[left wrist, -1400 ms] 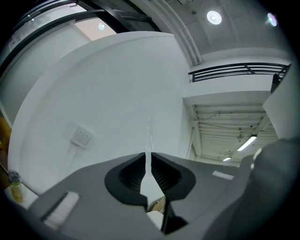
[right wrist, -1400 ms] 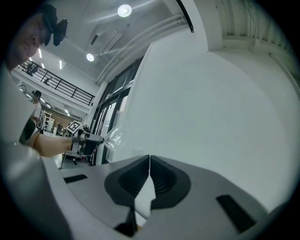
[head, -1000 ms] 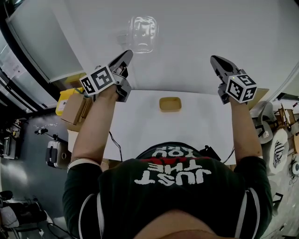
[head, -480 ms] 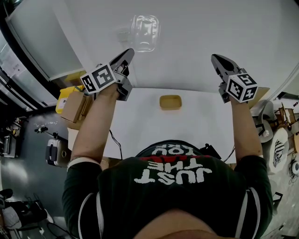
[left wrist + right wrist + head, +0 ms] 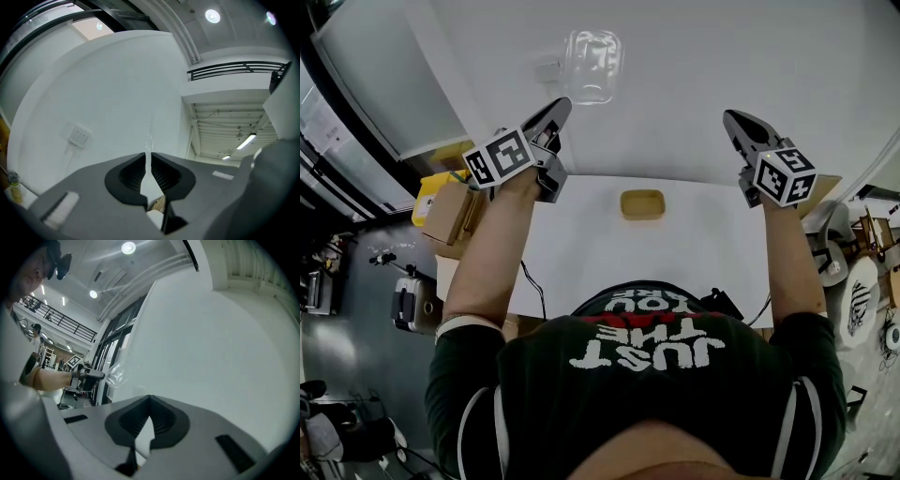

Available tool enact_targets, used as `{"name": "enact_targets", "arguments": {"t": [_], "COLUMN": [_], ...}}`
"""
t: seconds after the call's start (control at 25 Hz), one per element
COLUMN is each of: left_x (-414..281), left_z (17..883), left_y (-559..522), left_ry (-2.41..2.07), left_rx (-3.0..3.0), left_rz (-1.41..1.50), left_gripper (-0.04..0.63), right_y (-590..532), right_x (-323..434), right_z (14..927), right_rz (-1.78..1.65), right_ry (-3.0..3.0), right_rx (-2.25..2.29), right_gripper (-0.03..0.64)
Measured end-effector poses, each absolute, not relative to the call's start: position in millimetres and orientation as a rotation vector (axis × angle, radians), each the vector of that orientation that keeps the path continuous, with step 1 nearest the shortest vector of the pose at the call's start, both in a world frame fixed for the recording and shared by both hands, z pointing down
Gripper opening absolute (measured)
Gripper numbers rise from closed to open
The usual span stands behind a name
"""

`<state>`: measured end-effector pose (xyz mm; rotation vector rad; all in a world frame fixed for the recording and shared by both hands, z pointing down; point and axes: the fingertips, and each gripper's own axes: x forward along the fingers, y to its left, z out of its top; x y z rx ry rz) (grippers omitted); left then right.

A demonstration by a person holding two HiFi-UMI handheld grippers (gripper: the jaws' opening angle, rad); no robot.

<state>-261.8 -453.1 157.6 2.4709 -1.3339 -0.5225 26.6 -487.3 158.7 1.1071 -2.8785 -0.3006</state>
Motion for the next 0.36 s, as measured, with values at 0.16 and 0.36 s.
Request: {"name": "enact_targets", "arguments": {"t": [0.16, 0.36], "left_x": [-262.1, -262.9], "left_z": [158.5, 160.4], "left_y": [-453.0, -455.2], "left_ry": [-1.333, -1.333], "left_rx": [2.47, 2.469], "left_rz": [-0.521, -0.517], "left_gripper": [0.043, 0.043], "right_y": [-487.5, -488.5], "right_x": [26.0, 22.8], "right_z": [159.7, 160.8], "right_rz": [-0.299, -0.301], "right_ry": [-2.877, -2.878], "right_rx": [1.104, 1.095], "right_gripper": [0.006, 0.006]}}
